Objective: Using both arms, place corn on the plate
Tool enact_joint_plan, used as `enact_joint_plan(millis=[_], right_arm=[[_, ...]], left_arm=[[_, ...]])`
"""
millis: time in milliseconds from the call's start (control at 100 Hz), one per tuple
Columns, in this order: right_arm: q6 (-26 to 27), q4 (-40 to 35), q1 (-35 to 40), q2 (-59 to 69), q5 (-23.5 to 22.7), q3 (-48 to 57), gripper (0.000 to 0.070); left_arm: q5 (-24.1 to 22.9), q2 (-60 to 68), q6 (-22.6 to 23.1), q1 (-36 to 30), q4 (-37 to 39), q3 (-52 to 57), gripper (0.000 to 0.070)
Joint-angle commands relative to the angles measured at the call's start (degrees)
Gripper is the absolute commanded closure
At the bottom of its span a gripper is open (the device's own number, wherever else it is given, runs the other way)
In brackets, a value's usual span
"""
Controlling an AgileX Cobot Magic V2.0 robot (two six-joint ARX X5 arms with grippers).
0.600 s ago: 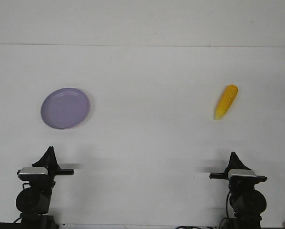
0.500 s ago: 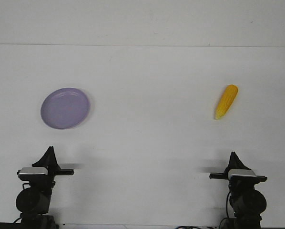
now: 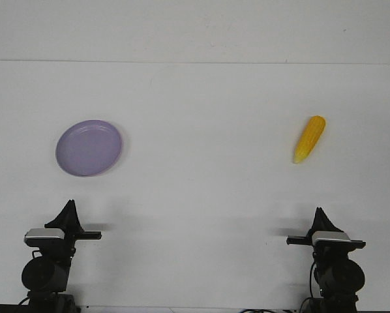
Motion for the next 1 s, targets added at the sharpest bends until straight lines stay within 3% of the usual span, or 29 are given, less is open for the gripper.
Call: enact_joint_plan(millis=[0,100,210,290,330,390,450,640,780,990], right_arm=[[0.17,0.59,-0.13,0.02,-0.02,-0.17,0.0682],[0.17,0.59,-0.13,0.02,-0.02,-0.17,0.0682],[0.17,0.59,-0.13,0.02,-0.02,-0.20,0.0682],[0.17,0.59,-0.13,0.02,-0.02,-0.17,0.0683],[0.17,0.59,-0.13,0.02,-0.02,-0.17,0.0682],[0.17,0.59,-0.13,0.02,-0.02,-0.17,0.0682],[0.17,0.59,-0.13,0.02,-0.02,-0.17,0.0682],[0.17,0.59,-0.13,0.02,-0.02,-0.17,0.0682],[0.17,0.59,-0.13,0.02,-0.02,-0.17,0.0682],[0.17,0.59,-0.13,0.02,-0.02,-0.17,0.0683]], left_arm=[[-0.02,-0.15,-4.66,0.09,0.63,-1.18,0.0685],[-0.04,-0.15,-5.66,0.09,2.08,-1.18,0.0685],[-0.04,-0.13,-14.91,0.09,4.15,-0.66,0.0687],[-0.04,0.92,-18.32,0.09,2.73,2.29,0.0668],[-0.04,1.99,-18.95,0.09,1.09,4.66,0.0579],[-0.17,4.68,-19.80,0.09,-1.38,9.01,0.0364],[-0.26,8.57,-20.20,0.11,-4.52,14.05,0.0275],[-2.38,26.03,-13.84,0.96,-17.40,31.93,0.0278],[-2.60,41.72,-10.75,5.18,-20.81,41.55,0.0278],[6.29,65.29,-10.32,15.93,-19.91,51.36,0.0280]])
